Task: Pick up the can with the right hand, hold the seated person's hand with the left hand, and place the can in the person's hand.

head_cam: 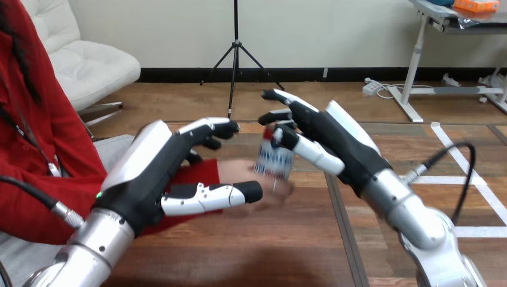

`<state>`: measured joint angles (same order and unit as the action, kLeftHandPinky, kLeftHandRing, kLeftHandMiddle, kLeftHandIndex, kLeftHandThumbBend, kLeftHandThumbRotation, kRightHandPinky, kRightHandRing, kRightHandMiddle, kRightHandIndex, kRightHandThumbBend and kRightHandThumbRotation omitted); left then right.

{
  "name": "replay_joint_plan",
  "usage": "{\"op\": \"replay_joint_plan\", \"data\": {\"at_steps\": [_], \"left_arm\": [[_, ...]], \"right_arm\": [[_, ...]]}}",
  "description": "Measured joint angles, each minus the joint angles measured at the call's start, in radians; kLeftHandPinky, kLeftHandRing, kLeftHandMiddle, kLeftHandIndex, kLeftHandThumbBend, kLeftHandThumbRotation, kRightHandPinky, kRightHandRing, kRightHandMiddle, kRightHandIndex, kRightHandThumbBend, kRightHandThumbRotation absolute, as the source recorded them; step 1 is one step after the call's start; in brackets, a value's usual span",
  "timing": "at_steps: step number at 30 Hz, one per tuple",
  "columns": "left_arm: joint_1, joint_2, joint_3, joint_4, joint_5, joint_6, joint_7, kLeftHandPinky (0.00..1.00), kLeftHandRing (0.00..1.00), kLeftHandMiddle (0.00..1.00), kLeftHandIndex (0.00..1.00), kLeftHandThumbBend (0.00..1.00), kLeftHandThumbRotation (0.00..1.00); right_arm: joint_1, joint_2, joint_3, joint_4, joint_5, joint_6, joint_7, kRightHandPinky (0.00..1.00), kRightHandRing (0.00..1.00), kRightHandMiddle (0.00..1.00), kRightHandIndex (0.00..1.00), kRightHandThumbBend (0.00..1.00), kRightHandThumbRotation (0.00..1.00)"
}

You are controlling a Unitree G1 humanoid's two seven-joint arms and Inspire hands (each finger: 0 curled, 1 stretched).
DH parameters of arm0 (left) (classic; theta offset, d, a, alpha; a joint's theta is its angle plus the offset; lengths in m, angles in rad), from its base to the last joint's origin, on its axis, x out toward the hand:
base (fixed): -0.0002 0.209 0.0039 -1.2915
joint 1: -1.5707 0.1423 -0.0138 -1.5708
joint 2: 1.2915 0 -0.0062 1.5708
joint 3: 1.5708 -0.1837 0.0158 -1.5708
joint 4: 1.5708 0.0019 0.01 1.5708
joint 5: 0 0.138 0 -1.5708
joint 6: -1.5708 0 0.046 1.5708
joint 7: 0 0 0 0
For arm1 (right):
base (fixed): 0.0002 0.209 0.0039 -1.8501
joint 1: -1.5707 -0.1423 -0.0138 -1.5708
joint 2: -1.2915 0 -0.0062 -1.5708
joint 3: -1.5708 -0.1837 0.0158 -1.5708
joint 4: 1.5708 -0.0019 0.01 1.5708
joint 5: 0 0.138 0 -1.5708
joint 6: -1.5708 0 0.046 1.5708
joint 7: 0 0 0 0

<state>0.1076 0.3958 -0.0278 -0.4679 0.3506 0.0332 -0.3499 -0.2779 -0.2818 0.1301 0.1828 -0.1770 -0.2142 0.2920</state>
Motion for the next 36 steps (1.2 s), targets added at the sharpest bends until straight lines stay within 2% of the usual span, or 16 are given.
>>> {"op": "replay_joint_plan", "data": {"at_steps": [9, 15, 20, 26, 29, 32, 35, 36], "left_arm": [[0.022, 0.037, 0.006, -0.018, -0.041, 0.031, -0.09, 0.62, 0.79, 0.83, 0.81, 1.0, 0.69], [0.022, 0.065, 0.009, -0.045, -0.083, 0.079, -0.158, 0.62, 0.8, 0.84, 0.82, 1.0, 0.63], [0.022, 0.081, 0.012, -0.063, -0.12, 0.099, -0.187, 0.63, 0.81, 0.84, 0.83, 1.0, 0.6], [0.024, 0.081, 0.018, -0.073, -0.145, 0.093, -0.181, 0.62, 0.8, 0.83, 0.83, 1.0, 0.65], [0.031, 0.077, 0.019, -0.074, -0.146, 0.074, -0.158, 0.6, 0.78, 0.82, 0.82, 0.99, 0.73], [0.044, 0.067, 0.02, -0.074, -0.146, 0.045, -0.122, 0.59, 0.77, 0.81, 0.81, 0.94, 0.81], [0.061, 0.046, 0.021, -0.071, -0.147, 0.006, -0.076, 0.58, 0.77, 0.81, 0.8, 0.83, 0.89], [0.066, 0.037, 0.022, -0.07, -0.147, -0.006, -0.061, 0.58, 0.76, 0.8, 0.8, 0.73, 0.93]], "right_arm": [[0.082, 0.0, -0.031, -0.053, 0.027, -0.032, -0.021, 0.61, 0.77, 0.8, 0.88, 0.96, 1.0], [0.13, 0.001, -0.056, -0.089, 0.058, -0.054, -0.033, 0.63, 0.77, 0.81, 0.87, 0.95, 1.0], [0.167, 0.001, -0.079, -0.12, 0.083, -0.074, -0.041, 0.64, 0.78, 0.81, 0.87, 0.94, 1.0], [0.209, 0.002, -0.105, -0.148, 0.11, -0.106, -0.049, 0.65, 0.78, 0.81, 0.86, 0.93, 1.0], [0.23, 0.002, -0.116, -0.16, 0.125, -0.122, -0.051, 0.66, 0.78, 0.81, 0.85, 0.92, 1.0], [0.252, 0.003, -0.127, -0.171, 0.135, -0.137, -0.055, 0.66, 0.78, 0.81, 0.85, 0.92, 1.0], [0.279, 0.003, -0.139, -0.182, 0.148, -0.153, -0.057, 0.67, 0.78, 0.8, 0.85, 0.92, 1.0], [0.286, 0.003, -0.142, -0.183, 0.153, -0.158, -0.057, 0.66, 0.78, 0.8, 0.85, 0.92, 1.0]]}}
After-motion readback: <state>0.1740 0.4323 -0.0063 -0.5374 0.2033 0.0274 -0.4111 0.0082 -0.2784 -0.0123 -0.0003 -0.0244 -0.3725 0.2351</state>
